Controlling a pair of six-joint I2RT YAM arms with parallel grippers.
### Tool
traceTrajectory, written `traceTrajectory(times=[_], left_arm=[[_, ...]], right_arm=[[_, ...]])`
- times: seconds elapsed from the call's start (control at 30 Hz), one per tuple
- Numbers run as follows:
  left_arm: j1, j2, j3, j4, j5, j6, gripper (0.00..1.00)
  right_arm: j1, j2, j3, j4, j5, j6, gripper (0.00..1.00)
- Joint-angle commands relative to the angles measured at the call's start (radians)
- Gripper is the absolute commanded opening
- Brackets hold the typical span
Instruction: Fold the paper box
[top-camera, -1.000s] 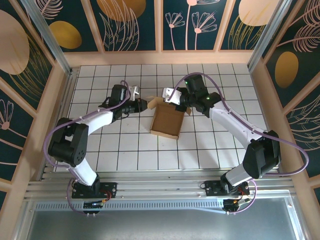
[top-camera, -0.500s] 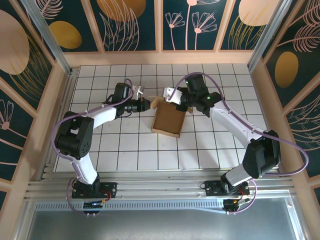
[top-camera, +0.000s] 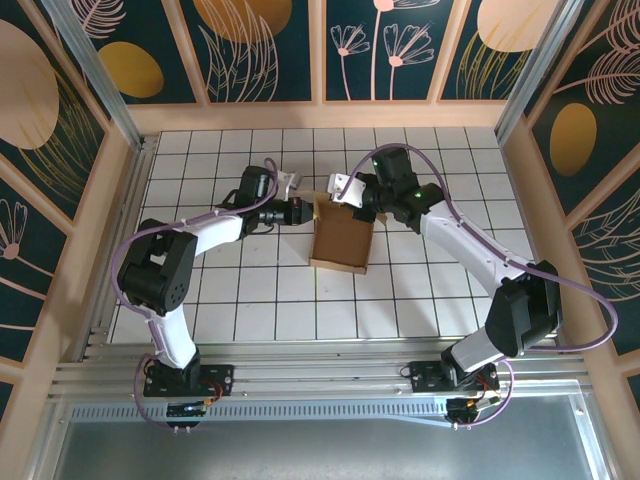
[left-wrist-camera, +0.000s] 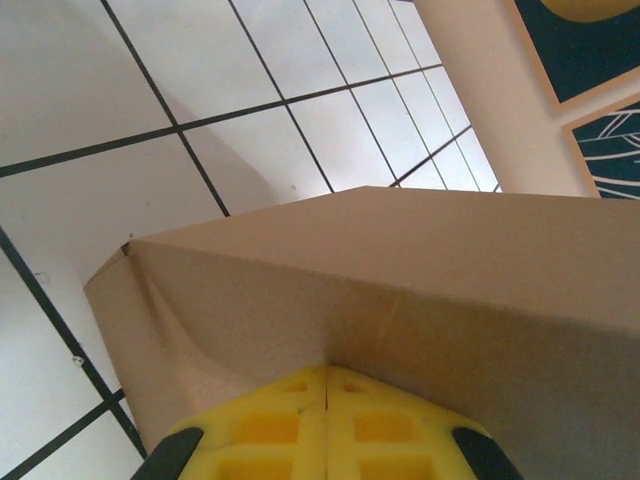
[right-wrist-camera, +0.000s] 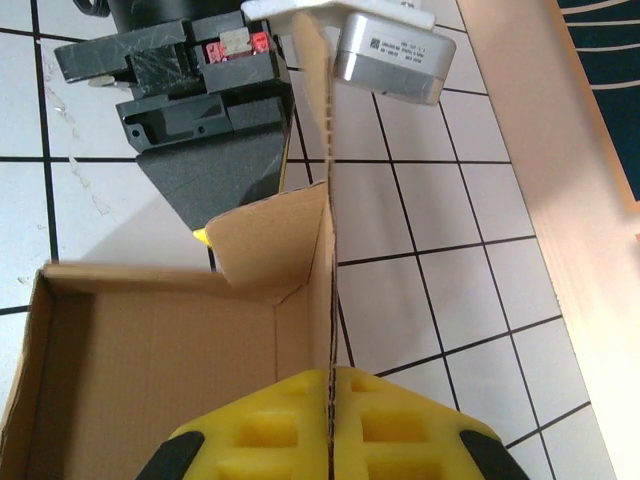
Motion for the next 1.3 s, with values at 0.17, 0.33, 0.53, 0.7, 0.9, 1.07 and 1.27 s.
traceTrajectory(times=[0.17,0.33,0.53,0.7,0.9,1.07,1.27], left_arm=[[-0.046,0.012,0.041,0.074,0.113,-0.059,0.06],[-0.048,0.0,0.003,-0.016,-0.003,0.01,0.06],[-0.048,-0.015,-0.037,-0.08,-0.177,0.042,0.15],[-0.048,-0.049,-0.067,-0.093,-0.261,0.05,0.19],[-0.047,-0.173,-0.082,-0.142,-0.385,0.072,0.32],[-0.031,-0.288,-0.091,-0.214,-0.535,0.087,0.33],[-0.01,-0.363,-0.087,-0.249,-0.538,0.076,0.33]], right_arm=[[0.01,0.016,0.002,-0.006,-0.036,0.018,0.05],[0.01,0.003,-0.017,0.004,-0.041,0.024,0.06],[0.011,-0.022,-0.062,0.032,-0.034,0.025,0.06],[0.01,-0.058,-0.104,0.043,-0.03,0.02,0.06],[0.011,-0.063,-0.102,0.054,-0.019,0.012,0.07],[0.01,-0.058,-0.079,0.047,-0.025,0.004,0.21],[0.01,-0.099,-0.08,0.07,-0.063,0.068,0.55]])
